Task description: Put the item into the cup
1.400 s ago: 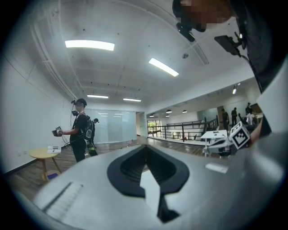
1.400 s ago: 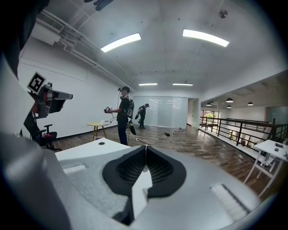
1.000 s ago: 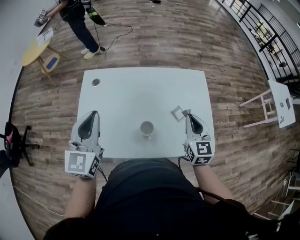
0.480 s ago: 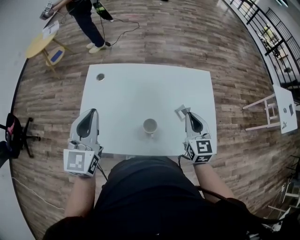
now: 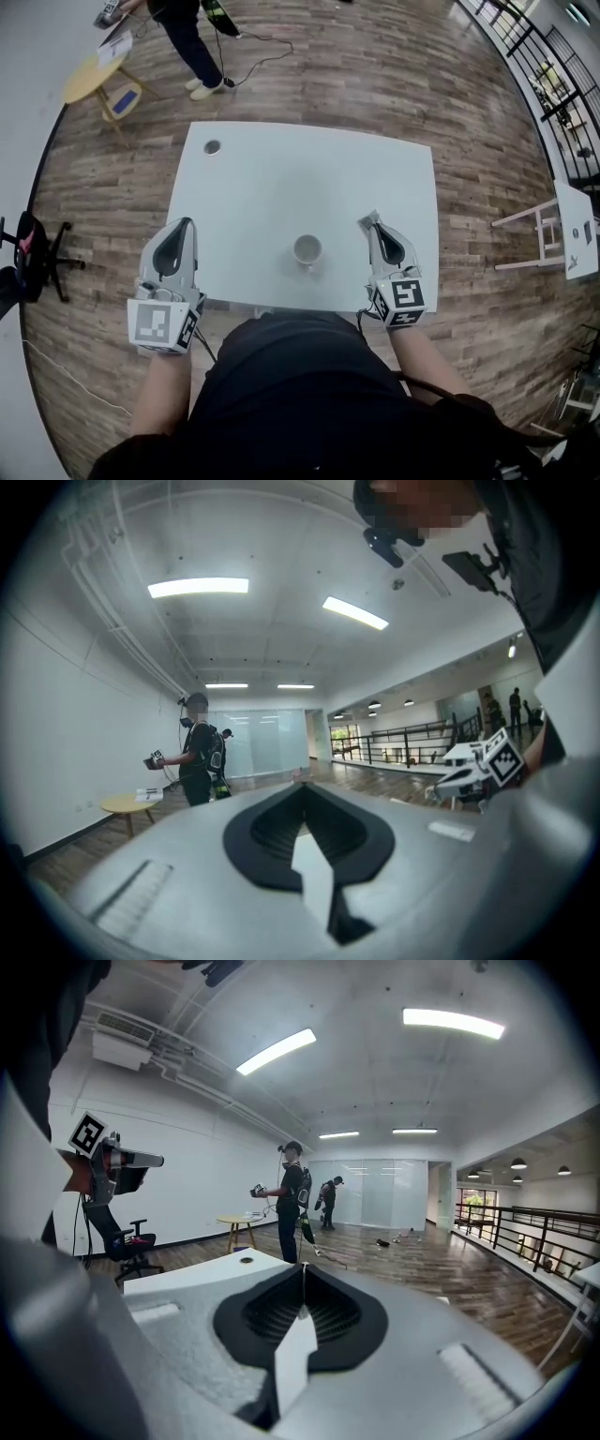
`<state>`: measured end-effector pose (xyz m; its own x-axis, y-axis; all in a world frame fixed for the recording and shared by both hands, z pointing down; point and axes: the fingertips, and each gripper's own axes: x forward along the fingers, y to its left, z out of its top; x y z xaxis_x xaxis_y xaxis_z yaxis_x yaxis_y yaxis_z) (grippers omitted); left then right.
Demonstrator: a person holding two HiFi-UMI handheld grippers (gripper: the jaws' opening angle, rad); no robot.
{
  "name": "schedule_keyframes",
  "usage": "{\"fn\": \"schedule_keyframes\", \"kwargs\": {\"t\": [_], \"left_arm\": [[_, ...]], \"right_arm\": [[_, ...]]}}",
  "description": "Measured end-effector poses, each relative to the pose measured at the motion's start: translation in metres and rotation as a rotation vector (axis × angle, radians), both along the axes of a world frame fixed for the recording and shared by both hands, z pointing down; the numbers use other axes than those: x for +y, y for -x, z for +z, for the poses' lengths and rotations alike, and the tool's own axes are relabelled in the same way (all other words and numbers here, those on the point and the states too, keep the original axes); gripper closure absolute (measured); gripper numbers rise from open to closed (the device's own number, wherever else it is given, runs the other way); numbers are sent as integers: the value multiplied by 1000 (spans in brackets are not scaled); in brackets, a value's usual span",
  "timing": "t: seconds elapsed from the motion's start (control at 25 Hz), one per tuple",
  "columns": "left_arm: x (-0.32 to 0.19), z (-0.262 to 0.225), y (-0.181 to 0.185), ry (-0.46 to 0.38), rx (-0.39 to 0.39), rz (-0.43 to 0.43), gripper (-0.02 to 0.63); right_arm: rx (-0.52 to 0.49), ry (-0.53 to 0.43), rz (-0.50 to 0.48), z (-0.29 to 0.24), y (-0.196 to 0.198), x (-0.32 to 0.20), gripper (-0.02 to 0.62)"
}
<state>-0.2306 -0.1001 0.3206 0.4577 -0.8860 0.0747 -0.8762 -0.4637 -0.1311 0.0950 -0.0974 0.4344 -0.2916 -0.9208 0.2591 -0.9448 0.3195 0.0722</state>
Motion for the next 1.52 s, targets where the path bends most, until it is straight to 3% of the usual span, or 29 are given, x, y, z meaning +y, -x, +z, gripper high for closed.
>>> {"fn": "schedule_keyframes", "kwargs": {"t": [0.48, 1.52], "left_arm": [[19, 3, 15, -6, -50, -58, 607], [31, 2, 48, -8, -6, -158, 607]], "right_arm": [[-11, 15, -79, 8, 26, 0, 591], [-24, 14, -241, 5, 84, -9, 591]]}}
